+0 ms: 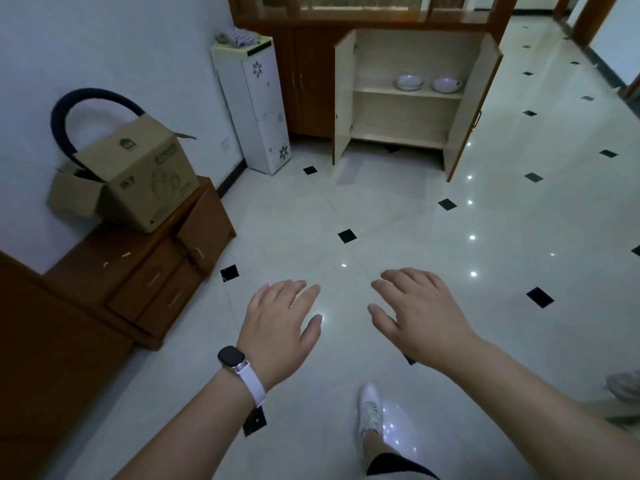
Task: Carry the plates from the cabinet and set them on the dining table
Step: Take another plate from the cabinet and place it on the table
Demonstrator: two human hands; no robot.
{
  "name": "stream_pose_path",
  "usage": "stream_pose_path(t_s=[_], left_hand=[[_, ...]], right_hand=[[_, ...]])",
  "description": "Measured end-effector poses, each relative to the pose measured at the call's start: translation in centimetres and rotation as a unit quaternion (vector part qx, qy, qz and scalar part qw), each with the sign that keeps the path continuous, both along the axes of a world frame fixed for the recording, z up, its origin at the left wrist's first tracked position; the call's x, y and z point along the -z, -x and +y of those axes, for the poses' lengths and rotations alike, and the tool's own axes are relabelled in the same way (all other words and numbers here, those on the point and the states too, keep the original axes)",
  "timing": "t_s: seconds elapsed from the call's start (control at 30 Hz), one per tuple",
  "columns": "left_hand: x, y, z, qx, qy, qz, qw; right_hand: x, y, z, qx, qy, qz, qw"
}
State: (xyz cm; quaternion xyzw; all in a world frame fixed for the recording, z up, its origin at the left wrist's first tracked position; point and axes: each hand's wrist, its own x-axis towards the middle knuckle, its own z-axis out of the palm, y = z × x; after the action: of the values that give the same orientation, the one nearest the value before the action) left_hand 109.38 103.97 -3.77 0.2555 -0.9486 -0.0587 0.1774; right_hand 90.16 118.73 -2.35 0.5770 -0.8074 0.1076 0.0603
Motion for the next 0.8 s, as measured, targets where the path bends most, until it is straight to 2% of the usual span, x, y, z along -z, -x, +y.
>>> stream_pose_path(t_s=[0.2,0.4,0.6,0.8], left_hand=[[-0.8,11.1,-6.7,0.016,-0.003,-0.021,1.000],[-2.5,21.0,-12.4,0.023,0.013,-0.017,1.000],[-3.5,26.7,-17.7,0.032,0.018,-0.020,0.999],[-2.4,30.9,-25.7,0.045,0.021,-0.012,0.999]], right_hand=[[-0.4,10.5,-6.3,0.016,-0.028,-0.021,0.999],[-1.5,20.0,-11.8,0.039,0.004,-0.025,0.999],[-2.1,25.1,-17.3,0.037,0.021,-0.023,0.999],[-1.7,28.9,-23.9,0.052,-0.004,-0.021,0.998]])
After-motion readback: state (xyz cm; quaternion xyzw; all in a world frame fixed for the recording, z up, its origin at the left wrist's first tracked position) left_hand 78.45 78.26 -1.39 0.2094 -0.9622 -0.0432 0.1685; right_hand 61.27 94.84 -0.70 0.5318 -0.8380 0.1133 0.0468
